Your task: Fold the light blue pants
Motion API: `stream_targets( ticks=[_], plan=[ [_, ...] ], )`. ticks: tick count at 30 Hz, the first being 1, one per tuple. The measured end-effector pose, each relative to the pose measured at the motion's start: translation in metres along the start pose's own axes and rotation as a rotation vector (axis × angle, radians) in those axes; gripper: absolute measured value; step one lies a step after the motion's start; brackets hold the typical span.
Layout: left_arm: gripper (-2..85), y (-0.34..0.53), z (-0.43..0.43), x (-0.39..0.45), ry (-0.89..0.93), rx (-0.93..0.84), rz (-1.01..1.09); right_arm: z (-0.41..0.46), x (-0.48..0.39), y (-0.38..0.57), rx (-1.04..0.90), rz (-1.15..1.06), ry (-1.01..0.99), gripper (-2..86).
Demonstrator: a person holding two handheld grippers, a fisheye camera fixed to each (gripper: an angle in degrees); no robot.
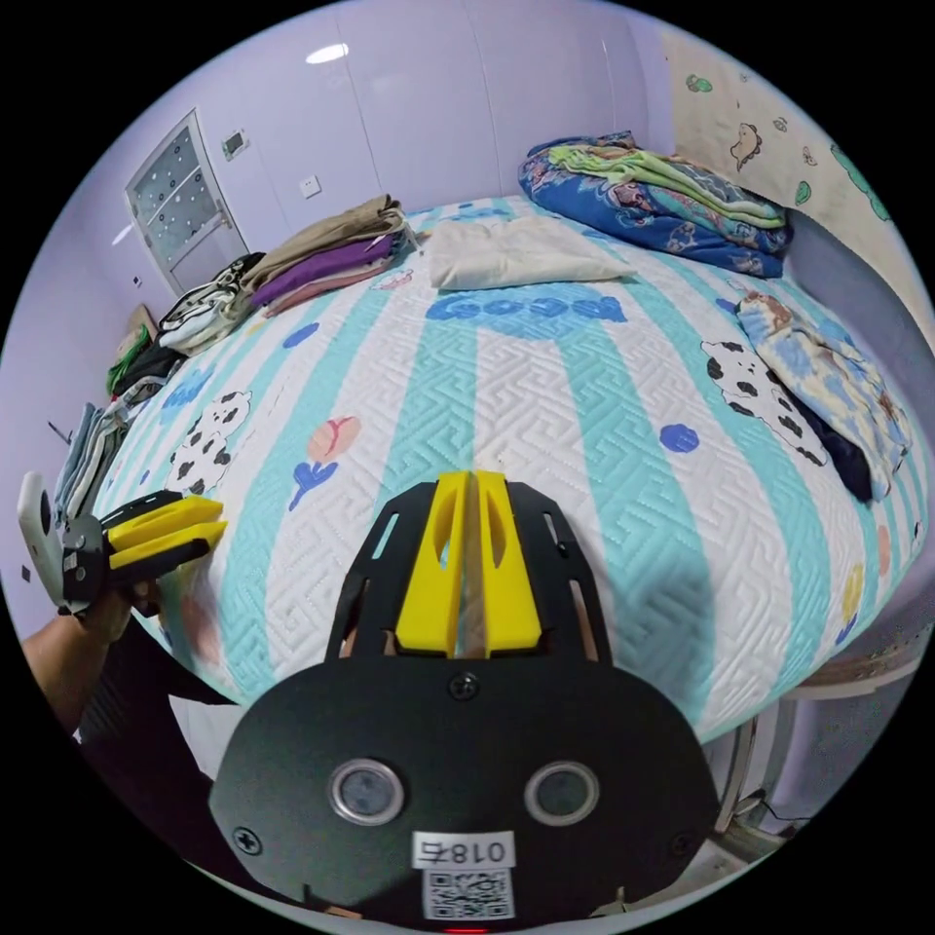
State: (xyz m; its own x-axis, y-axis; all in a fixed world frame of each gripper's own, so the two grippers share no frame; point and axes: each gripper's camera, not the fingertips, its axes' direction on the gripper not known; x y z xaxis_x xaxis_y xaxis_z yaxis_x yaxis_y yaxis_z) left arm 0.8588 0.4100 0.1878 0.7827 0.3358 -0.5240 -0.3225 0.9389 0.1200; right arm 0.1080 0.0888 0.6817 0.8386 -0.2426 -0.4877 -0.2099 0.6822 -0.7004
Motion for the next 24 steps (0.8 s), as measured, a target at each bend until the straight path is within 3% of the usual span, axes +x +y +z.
stream_targets(
  ticks=[9,13,14,19,24],
  plan=[
    [5.4,0.05,0.008,-0.045,0.146,0.001,-0.076,0.034,0.026,0.011,0.026,-0.003,0.03,-0.1],
    [4.1,0.079,0.007,-0.085,0.307,0.005,-0.237,0.037,0.045,0.017,0.045,0.027,0.005,-0.7],
    [4.1,0.094,0.0,-0.099,0.393,0.069,-0.297,0.034,0.054,0.02,0.072,0.043,-0.016,-0.8],
    [7.2,0.173,-0.069,-0.127,0.477,0.368,-0.397,0.011,0.085,0.033,0.191,0.044,-0.102,-0.9],
    [8.4,0.281,-0.144,-0.161,0.415,0.613,-0.544,-0.023,0.135,0.066,0.314,0.152,-0.491,-0.8]
  ],
)
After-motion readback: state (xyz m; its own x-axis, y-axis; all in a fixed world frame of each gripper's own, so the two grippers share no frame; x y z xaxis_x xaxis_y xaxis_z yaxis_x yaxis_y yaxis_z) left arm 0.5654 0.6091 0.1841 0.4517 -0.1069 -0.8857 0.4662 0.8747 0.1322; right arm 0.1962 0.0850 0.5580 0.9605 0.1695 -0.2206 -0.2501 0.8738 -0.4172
